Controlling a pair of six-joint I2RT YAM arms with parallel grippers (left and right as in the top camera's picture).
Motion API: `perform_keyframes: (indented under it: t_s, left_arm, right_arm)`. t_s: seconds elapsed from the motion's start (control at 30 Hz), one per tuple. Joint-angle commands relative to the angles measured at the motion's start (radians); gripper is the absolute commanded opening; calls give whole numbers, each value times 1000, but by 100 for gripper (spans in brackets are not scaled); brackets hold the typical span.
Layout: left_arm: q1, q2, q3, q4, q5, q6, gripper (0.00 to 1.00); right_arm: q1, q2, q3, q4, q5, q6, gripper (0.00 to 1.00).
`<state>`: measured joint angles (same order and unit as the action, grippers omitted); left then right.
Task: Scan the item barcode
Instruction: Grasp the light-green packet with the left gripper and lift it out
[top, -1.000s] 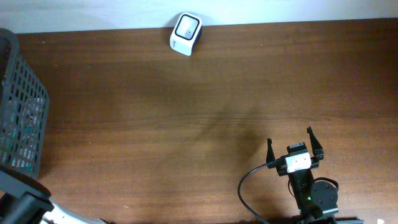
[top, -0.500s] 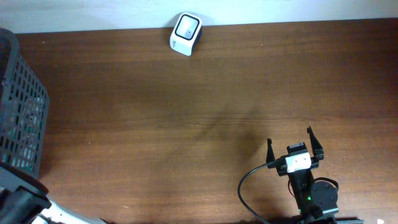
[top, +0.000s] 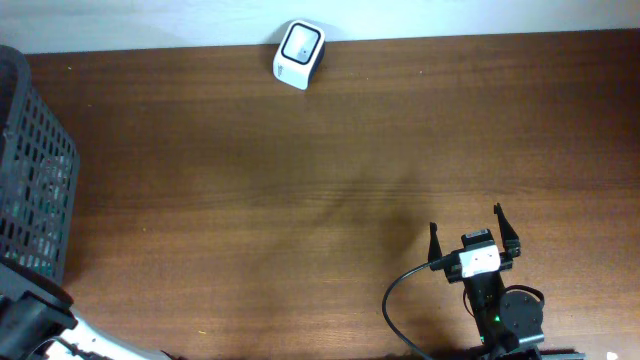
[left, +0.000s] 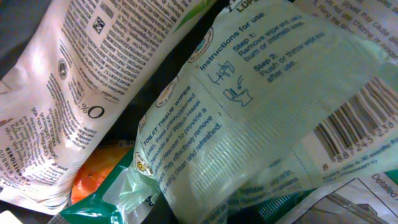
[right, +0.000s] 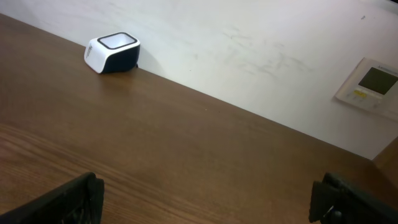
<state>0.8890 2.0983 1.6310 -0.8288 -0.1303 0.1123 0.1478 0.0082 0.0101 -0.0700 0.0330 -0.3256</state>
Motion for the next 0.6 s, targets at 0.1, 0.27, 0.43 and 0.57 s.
perform_keyframes:
  t_s: [0.1,0.27,0.43,0.57]
  left_arm:
    - [-4,-103,95,-38,185,-10,0]
    - [-7,-331,171,-32,269,-71,0]
    - [-69,-529,174,-29,393,-75,0]
    - [-290,-613,174,-109,402,-94,0]
  right_arm:
    - [6,-3,-5,-9,-2,-3,99]
    - [6,-3,-5,-9,-2,-3,99]
    - [6,-3,-5,-9,-2,-3,99]
    - [6,-3,-5,-9,-2,-3,99]
